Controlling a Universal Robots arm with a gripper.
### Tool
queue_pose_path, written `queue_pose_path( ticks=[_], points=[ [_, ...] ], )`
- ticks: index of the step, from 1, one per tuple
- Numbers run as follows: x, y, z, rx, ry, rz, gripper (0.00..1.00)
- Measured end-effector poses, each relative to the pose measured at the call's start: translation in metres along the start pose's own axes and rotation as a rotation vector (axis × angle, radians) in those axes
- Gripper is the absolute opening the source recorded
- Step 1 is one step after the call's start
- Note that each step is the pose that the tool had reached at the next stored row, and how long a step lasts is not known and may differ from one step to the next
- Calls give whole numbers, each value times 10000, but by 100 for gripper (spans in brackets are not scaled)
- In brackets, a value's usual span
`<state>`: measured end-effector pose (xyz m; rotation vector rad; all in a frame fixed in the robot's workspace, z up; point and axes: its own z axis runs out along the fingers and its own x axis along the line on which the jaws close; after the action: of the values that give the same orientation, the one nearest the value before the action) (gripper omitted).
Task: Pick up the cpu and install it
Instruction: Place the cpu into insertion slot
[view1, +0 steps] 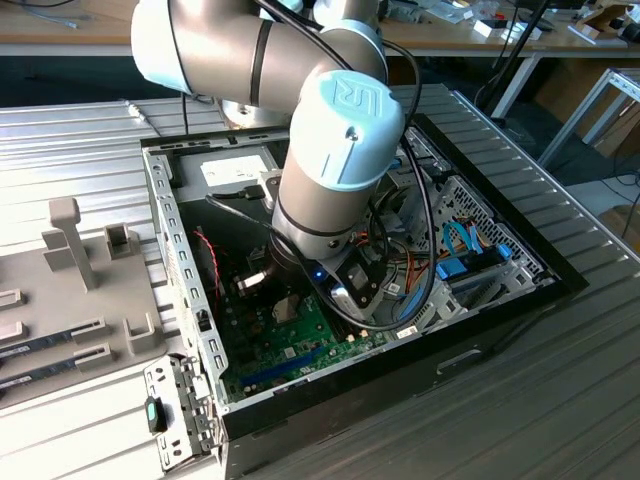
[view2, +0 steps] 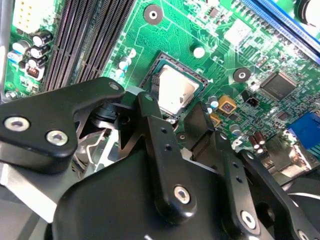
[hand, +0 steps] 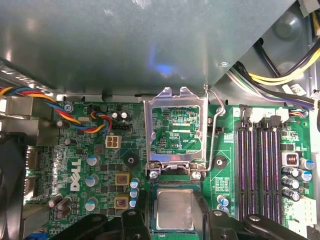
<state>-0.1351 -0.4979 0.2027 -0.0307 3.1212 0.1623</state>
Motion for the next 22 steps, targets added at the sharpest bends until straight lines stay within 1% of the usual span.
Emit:
queue_pose_path(
  ticks=[2, 5, 7, 9, 11, 12, 13, 14, 15, 16, 17, 18, 19, 20, 22],
  points=[
    [0, 0, -5, 1, 1, 0, 48],
    [-1, 7, -66, 0, 0, 1, 48],
    [-2, 8, -82, 0, 0, 0, 48],
    [-2, 11, -112, 1, 1, 0, 48],
    [-5, 13, -116, -3, -1, 0, 48],
    [-10, 14, -116, -3, 2, -1, 46],
    [-24, 14, -118, 1, 17, 1, 46],
    [-44, 15, -117, 0, 40, 5, 40],
    [-75, 15, -117, -1, 80, 10, 33],
    [-108, 15, -116, -1, 121, 12, 33],
    [-174, 15, -115, -2, 211, 22, 27],
    [-262, 15, -113, -6, 333, 35, 15],
    [-316, 14, -112, -9, 384, 39, 15],
    [-343, 13, -113, -13, 397, 41, 11],
    [-385, 13, -124, -28, 411, 43, 11]
  ],
)
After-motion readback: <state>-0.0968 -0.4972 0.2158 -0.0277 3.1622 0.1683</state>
